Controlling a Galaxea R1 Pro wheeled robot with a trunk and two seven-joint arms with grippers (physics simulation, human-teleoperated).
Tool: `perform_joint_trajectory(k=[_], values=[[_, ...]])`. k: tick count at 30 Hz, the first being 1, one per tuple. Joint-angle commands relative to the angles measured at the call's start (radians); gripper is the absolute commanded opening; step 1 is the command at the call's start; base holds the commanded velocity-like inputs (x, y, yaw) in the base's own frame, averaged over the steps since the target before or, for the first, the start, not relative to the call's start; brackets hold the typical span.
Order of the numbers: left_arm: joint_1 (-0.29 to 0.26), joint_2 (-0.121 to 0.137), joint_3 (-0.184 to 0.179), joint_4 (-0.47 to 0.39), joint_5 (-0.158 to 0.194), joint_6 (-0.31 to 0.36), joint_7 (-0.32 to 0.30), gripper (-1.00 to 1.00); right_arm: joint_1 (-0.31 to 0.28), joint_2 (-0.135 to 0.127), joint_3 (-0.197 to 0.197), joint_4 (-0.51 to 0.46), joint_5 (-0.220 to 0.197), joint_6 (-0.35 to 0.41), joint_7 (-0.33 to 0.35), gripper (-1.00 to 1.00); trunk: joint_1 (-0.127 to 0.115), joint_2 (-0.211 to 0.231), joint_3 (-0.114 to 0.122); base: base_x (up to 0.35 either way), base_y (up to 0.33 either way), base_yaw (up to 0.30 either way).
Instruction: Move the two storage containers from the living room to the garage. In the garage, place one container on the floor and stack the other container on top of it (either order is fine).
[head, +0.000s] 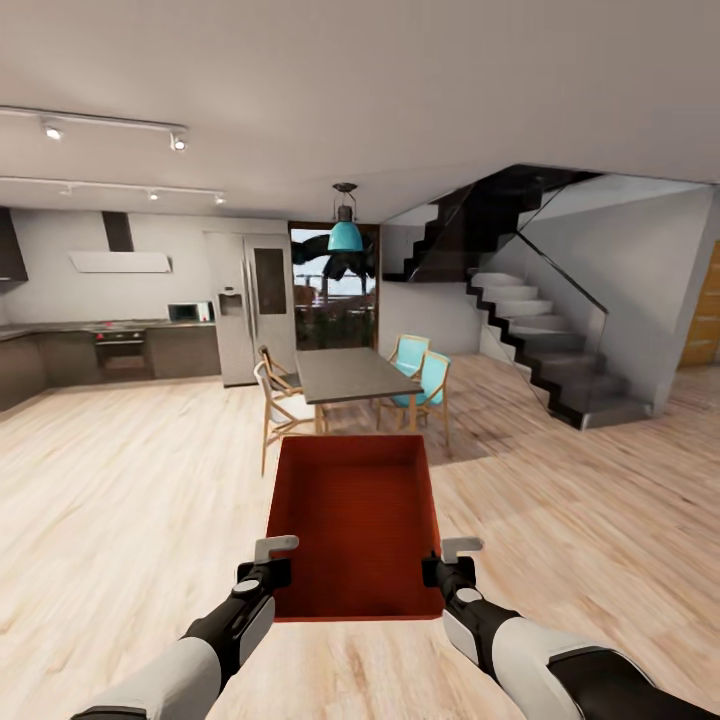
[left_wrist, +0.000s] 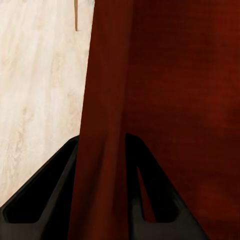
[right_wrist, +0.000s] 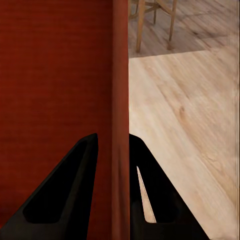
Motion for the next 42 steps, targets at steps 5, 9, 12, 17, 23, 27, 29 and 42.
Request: perform_joint_trajectory(k=[5,9,12,17,23,27,29,42], values=[[0.001,0.015,0.008,0.003,0.005,-0.002,0.018,-1.0,-0.002,0.001,-0.047,-0.008,0.03,-0.007,0.01,-1.0,0.0,-0.001,0.0,0.0,0.0,-0.285],[0.001,0.015,0.008,0.003,0.005,-0.002,0.018,-1.0,-0.002,0.001,-0.047,-0.008,0.03,-0.007,0.01,-1.0,0.0,-0.001,0.0,0.0,0.0,-0.285],[0.001,0.015,0.008,0.003,0.005,-0.002,0.018,-1.0,-0.002,0.001,-0.047,-0.008,0.03,-0.007,0.01,-1.0,0.0,-0.001,0.0,0.0,0.0,-0.285],[0.001,0.015,0.008,0.003,0.005,-0.002,0.018,-1.0,-0.002,0.001,-0.047,-0.008,0.03,-0.007,0.01,-1.0,0.0,-0.001,0.0,0.0,0.0,-0.285],[0.001,0.015,0.008,0.003,0.005,-0.002,0.017,-1.0,-0.002,0.001,-0.047,-0.008,0.03,-0.007,0.01,-1.0,0.0,-0.001,0.0,0.0,0.0,-0.285],[0.001,0.015,0.008,0.003,0.005,-0.003,0.018,-1.0,-0.002,0.001,-0.047,-0.008,0.03,-0.007,0.01,-1.0,0.0,-0.001,0.0,0.0,0.0,-0.285],[0.001,0.015,0.008,0.003,0.005,-0.004,0.018,-1.0,-0.002,0.001,-0.047,-0.008,0.03,-0.007,0.01,-1.0,0.0,-0.001,0.0,0.0,0.0,-0.285],[0.001,0.015,0.008,0.003,0.005,-0.004,0.018,-1.0,-0.002,0.001,-0.047,-0.008,0.03,-0.007,0.01,-1.0,0.0,-0.001,0.0,0.0,0.0,-0.285]])
